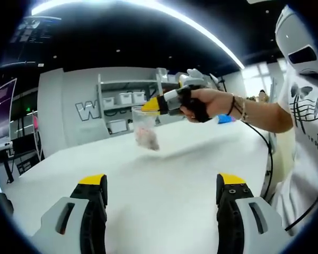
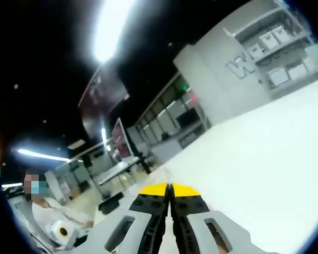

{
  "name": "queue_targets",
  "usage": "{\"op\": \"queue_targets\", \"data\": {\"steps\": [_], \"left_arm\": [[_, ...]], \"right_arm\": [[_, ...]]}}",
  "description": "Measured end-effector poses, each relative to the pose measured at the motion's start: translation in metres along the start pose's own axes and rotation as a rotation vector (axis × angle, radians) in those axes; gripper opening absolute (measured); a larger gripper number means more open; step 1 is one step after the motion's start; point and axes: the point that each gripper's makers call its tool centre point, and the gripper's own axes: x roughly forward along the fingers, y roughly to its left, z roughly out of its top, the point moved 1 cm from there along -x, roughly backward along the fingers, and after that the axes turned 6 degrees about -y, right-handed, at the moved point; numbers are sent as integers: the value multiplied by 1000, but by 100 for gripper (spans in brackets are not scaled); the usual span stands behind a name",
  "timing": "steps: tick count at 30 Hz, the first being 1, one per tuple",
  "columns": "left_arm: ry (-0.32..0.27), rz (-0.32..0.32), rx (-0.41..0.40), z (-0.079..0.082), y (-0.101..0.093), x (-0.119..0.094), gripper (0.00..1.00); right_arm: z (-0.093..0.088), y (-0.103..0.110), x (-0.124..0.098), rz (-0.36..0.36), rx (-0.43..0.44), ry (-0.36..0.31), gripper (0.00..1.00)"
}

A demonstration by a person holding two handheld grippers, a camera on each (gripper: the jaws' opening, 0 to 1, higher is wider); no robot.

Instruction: Open the resealable bag by pulling the two sides of the seal apart until the entire bag opening is separated and visibly accessible.

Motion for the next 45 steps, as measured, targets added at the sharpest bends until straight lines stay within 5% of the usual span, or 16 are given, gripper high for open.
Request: {"op": "queue_targets", "data": {"steps": [45], "left_arm": [[-15, 10, 7, 0, 1, 0, 84]], "right_arm": [[19, -46, 21, -88, -62, 28, 0]]}}
